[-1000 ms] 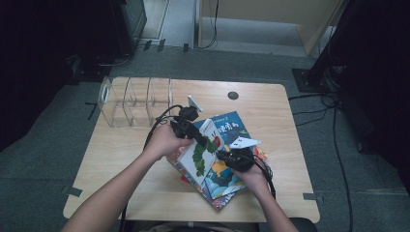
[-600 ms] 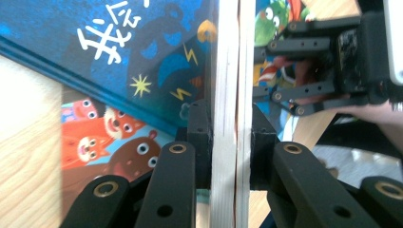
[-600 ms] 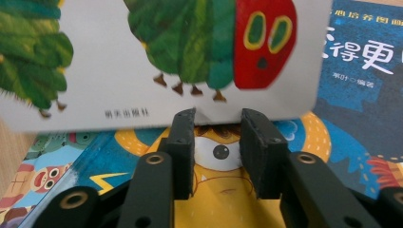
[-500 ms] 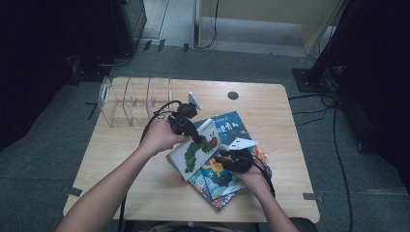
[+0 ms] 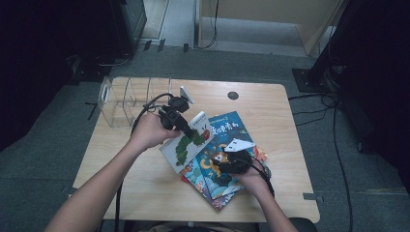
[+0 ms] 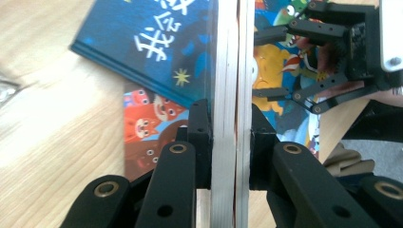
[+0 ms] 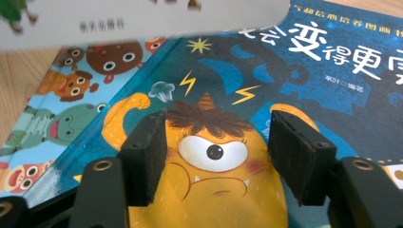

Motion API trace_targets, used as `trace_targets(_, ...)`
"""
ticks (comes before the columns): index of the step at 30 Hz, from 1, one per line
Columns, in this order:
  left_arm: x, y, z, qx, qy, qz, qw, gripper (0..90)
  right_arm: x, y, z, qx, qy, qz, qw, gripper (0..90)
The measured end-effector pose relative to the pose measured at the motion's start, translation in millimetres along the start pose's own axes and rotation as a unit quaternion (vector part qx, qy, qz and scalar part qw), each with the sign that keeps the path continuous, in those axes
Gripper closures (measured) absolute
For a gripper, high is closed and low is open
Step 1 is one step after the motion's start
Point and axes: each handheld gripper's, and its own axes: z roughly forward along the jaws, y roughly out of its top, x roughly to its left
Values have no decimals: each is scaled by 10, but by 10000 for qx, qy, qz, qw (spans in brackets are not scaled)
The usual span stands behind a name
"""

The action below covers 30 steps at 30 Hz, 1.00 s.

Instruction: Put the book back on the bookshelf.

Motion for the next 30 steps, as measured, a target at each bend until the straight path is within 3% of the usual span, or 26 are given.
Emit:
trace_targets(4,53,-42,-74,-15,154,-29,9999,778,3,1,2,15,-9,-52,10000,361)
trace_targets(30,341,-328,-353,-110,468,-224,9986,779,-13,10,14,52,27,-87,9999,313)
